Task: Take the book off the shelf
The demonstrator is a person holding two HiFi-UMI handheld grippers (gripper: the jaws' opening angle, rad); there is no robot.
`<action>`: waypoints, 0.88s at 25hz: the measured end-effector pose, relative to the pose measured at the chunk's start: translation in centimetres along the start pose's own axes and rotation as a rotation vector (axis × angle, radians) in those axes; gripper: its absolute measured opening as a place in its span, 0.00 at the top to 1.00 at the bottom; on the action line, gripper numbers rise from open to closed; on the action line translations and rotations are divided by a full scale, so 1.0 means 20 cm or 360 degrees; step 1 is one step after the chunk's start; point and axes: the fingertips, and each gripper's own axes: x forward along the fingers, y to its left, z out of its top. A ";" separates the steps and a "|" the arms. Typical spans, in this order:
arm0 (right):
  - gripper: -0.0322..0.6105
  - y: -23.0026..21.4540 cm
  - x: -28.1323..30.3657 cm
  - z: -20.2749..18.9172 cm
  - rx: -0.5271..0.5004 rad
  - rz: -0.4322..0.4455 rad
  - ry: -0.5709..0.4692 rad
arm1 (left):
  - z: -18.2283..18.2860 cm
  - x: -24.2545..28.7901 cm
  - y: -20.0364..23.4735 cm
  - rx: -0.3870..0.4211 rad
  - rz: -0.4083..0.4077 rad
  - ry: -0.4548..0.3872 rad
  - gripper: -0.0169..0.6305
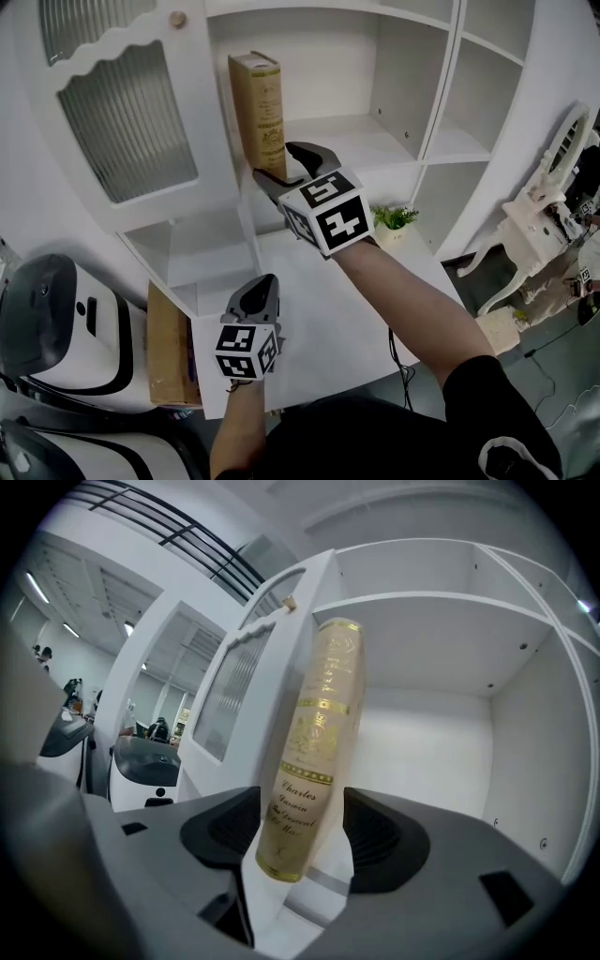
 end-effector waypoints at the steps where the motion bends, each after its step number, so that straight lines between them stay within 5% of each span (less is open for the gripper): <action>1: 0.52 0.00 0.01 0.00 0.0017 -0.0019 0.0001 | 0.00 -0.01 0.01 0.0001 -0.0002 -0.0002 0.96; 15: 0.60 -0.04 0.02 -0.01 0.0059 -0.0147 -0.0046 | -0.06 -0.09 0.19 0.0022 -0.0108 0.0065 0.96; 22: 0.63 -0.24 -0.13 0.03 0.0017 -0.0206 -0.0121 | -0.05 0.04 0.08 0.0037 -0.0163 0.0082 0.96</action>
